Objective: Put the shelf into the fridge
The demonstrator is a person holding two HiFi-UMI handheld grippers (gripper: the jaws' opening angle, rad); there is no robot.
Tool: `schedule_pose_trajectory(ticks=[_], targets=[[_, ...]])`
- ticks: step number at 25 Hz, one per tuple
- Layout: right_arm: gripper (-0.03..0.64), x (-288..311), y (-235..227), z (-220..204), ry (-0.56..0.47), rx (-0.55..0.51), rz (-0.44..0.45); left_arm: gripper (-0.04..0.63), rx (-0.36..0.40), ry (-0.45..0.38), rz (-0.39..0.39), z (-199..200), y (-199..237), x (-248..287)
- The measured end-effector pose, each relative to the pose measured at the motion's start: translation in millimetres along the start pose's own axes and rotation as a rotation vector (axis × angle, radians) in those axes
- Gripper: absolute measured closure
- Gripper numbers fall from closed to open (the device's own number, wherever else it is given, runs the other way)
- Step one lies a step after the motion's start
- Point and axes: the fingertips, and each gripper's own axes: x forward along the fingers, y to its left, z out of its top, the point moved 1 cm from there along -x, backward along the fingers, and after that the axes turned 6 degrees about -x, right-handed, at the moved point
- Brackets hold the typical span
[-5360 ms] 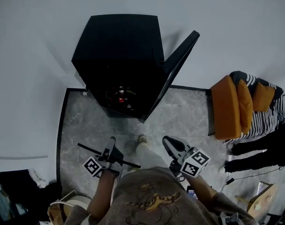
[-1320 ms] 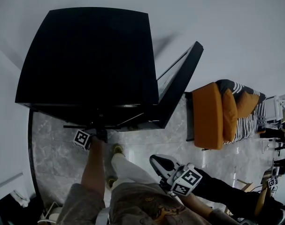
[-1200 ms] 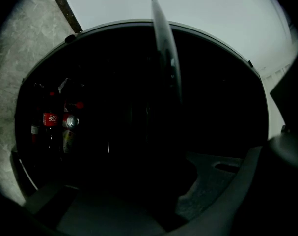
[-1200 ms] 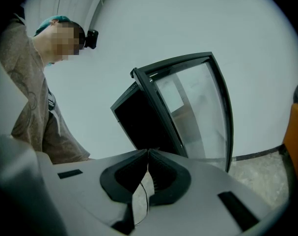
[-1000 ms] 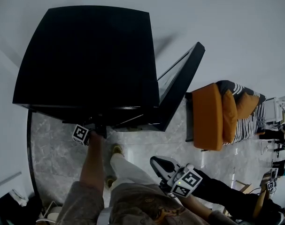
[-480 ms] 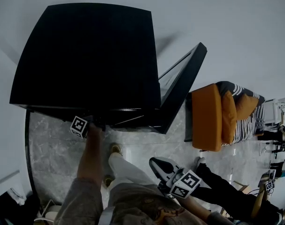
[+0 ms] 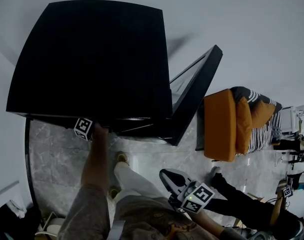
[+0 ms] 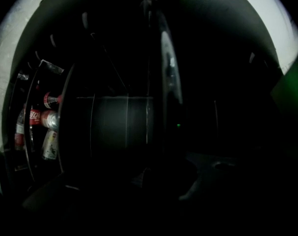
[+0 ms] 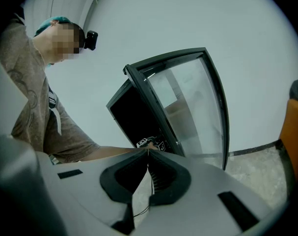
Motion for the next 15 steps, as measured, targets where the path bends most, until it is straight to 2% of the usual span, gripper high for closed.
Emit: schedule_pose_trajectory(ticks=[10,11,13,15], targets=[[0.595,-4.0,-3.0,-3.1,0.001,0.012,-0.003,0.577,-0.017,0.023,-0.001,-4.0,-5.1,14.6],[0.595,-4.0,-2.6,-3.0,0.001,0.011,0.0,0.563,-0.025,0.024,-0.002,-3.2,-4.2,14.2],[0.595,-3.5,-0.5,-2.3,-0.003,0.005,0.006,0.466,-0.04,0.021,-0.002,-1.0,-2.6,10.4],[0.595,-3.4,1.7,-2.4,-0.008,0.0,0.01,0.433,-0.045,0.026,0.006,-1.4,-3.8,2.4]])
